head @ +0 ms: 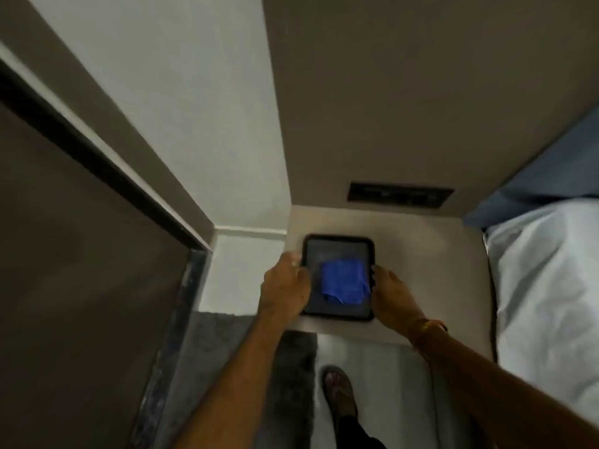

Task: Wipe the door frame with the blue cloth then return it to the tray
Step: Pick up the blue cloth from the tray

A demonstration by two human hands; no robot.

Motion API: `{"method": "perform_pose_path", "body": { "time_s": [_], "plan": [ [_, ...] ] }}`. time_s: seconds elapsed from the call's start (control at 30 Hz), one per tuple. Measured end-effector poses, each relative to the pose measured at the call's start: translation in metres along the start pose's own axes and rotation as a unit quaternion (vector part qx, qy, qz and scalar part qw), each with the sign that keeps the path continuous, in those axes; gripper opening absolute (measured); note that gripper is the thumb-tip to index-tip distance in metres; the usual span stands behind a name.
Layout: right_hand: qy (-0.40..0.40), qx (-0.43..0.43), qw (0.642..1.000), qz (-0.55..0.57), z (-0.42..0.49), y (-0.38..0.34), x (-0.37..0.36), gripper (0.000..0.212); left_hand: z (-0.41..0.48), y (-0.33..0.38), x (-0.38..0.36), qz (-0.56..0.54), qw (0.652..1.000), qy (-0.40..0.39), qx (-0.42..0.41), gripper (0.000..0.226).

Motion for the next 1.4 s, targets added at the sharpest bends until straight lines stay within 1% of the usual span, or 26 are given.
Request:
{"method": "perform_pose_path", "body": {
  "time_s": [0.07,0.1,0.23,0.3,0.37,0.5,0.6,0.7,0.8,0.87,1.0,1.07,1.1,1.13,1.17,1.2,1.23,1.3,1.37,1.4],
  "plan": [
    [0.008,0.009,1.000,0.016,0.035,0.025,-0.005,0.045,0.049,-0.014,-0.032,-0.030,0.999,-0.017,0.008,0.034],
    [-0.002,0.005,1.000,0.025,0.054,0.042,-0.013,0.046,0.072,-0.025,-0.051,-0.034,0.999,-0.024,0.024,0.034],
    [-0.024,0.018,0.998,0.051,0.107,0.059,-0.030,0.047,0.131,-0.065,-0.078,-0.037,0.995,0.009,0.088,0.034],
    [-0.026,0.036,0.998,0.041,0.127,0.060,-0.039,0.046,0.156,-0.079,-0.092,-0.032,0.994,0.016,0.106,0.034],
    [-0.038,0.048,0.998,0.007,0.143,0.065,-0.053,0.048,0.179,-0.094,-0.111,-0.034,0.992,0.011,0.124,0.031],
    [-0.069,0.035,0.997,0.002,0.156,0.082,-0.083,0.061,0.203,-0.110,-0.140,-0.043,0.987,-0.020,0.155,0.036],
    [-0.046,0.045,0.998,-0.003,0.156,0.089,-0.092,0.067,0.212,-0.120,-0.153,-0.080,0.981,-0.035,0.173,0.039],
    [-0.049,0.054,0.997,0.001,0.155,0.091,-0.097,0.076,0.216,-0.125,-0.159,-0.111,0.976,-0.041,0.184,0.039],
    [-0.046,0.052,0.997,0.018,0.157,0.092,-0.094,0.084,0.219,-0.124,-0.161,-0.155,0.970,-0.038,0.183,0.033],
    [-0.041,0.042,0.998,0.026,0.157,0.092,-0.093,0.087,0.219,-0.121,-0.161,-0.164,0.970,-0.044,0.175,0.031],
    [-0.045,0.036,0.998,0.026,0.156,0.084,-0.094,0.096,0.215,-0.112,-0.159,-0.170,0.974,-0.071,0.132,0.029],
    [-0.022,0.038,0.999,-0.015,0.152,0.081,-0.091,0.103,0.209,-0.105,-0.157,-0.191,0.972,-0.077,0.111,0.021],
    [0.006,0.042,0.997,-0.070,0.146,0.074,-0.088,0.105,0.201,-0.103,-0.151,-0.205,0.971,-0.070,0.106,0.013],
    [0.040,0.056,0.989,-0.129,0.141,0.064,-0.083,0.105,0.194,-0.099,-0.143,-0.219,0.969,-0.058,0.098,0.012],
    [0.064,0.073,0.982,-0.165,0.135,0.055,-0.079,0.103,0.187,-0.094,-0.136,-0.225,0.969,-0.052,0.087,0.016],
    [0.083,0.104,0.977,-0.167,0.129,0.036,-0.075,0.097,0.176,-0.088,-0.120,-0.229,0.970,-0.044,0.070,0.019],
    [0.091,0.132,0.977,-0.138,0.123,0.018,-0.072,0.092,0.163,-0.081,-0.105,-0.229,0.971,-0.046,0.050,0.019],
    [0.087,0.174,0.981,0.002,0.114,-0.013,-0.063,0.082,0.140,-0.066,-0.074,-0.225,0.973,-0.042,0.011,0.014],
    [0.075,0.226,0.959,0.155,0.094,-0.058,-0.053,0.067,0.106,-0.052,-0.029,-0.239,0.970,-0.015,-0.032,0.003],
    [0.078,0.254,0.943,0.201,0.078,-0.088,-0.046,0.060,0.083,-0.041,0.000,-0.241,0.969,0.003,-0.060,0.006]
  ]
}}
Point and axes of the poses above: each hand's wrist, its own z-axis towards the middle knuckle, its own x-axis out of the back of the hand, y = z × x, the point moved 9 cm from there along z, towards the middle knuckle, and after that the axes turned 15 degrees about -y, right-handed, at the moved point
